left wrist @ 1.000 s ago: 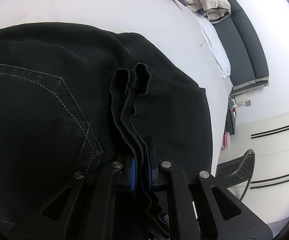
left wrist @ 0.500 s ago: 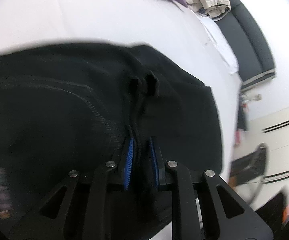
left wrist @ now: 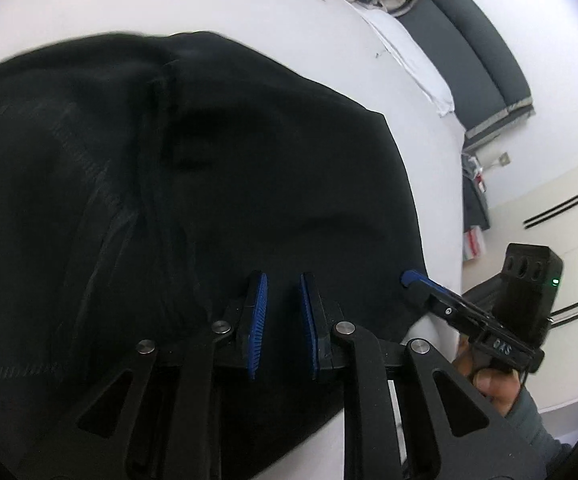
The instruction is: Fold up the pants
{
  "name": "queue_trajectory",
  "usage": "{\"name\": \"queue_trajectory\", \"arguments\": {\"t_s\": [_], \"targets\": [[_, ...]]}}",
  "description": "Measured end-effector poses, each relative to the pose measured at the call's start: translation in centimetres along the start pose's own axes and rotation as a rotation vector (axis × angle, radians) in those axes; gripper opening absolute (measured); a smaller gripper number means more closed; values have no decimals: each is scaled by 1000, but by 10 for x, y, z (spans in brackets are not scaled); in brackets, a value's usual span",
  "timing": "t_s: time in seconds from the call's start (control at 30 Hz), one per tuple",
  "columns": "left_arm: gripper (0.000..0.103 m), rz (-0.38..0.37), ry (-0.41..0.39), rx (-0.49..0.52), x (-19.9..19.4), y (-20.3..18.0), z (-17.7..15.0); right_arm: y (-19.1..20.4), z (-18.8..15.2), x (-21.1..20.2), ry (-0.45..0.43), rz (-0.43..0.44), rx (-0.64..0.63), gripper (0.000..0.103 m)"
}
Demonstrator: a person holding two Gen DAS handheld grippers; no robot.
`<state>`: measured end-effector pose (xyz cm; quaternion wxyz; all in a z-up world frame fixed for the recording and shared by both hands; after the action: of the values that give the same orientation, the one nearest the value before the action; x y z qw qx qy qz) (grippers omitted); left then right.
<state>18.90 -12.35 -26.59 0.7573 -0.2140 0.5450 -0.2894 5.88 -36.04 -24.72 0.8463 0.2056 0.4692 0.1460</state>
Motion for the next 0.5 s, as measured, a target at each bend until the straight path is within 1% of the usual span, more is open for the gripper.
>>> {"name": "queue_trajectory", "arguments": {"t_s": [0.07,0.1,0.13,0.17,0.2,0.23,0.27,0.3,0.33,0.37,0.43,0.47,0.5], "targets": [[16,-7,-8,-13,-8,7,-7,-6,8,-7,5,-30,5,44],[16,-13,-11,-14,-11,10,-14,-5,20,-14,-12,-29,20,46],[16,-17,-19,-13,-13,10,-18,0,29,-18,-38,-3,21,46],[16,-13,-28,-12,-13,9,-20,8,45,-22,-76,31,9,46],[16,-5,-33,-10,-13,8,-21,14,57,-22,-97,48,-9,48],[16,6,-39,-9,-12,7,-21,27,73,-15,-105,66,-33,53],[16,12,-40,-9,-12,8,-22,40,76,-8,-98,92,-47,57],[16,13,-42,-8,-12,8,-22,49,85,5,-76,138,-59,59],[16,5,-44,-12,-11,8,-23,55,93,23,-47,159,-67,61],[16,-8,-45,-20,-11,9,-23,55,99,40,-26,140,-62,61],[16,-34,-44,-38,-11,14,-25,44,103,76,47,114,-23,63],[16,-41,-45,-41,-13,15,-28,31,105,97,87,117,7,59],[16,-42,-46,-41,-13,15,-28,24,104,101,89,127,31,53]]}}
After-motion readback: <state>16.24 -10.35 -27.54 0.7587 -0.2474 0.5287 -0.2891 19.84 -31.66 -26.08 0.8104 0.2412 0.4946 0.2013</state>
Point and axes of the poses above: each gripper's, at about its wrist camera, not at the fingertips, and x roughly the way its jaws point, y to its left, z to its top, the point moved 5 cm from there along x, roughly the way its jaws point, and after that the axes turned 5 degrees about -z, right-handed, at the moved point
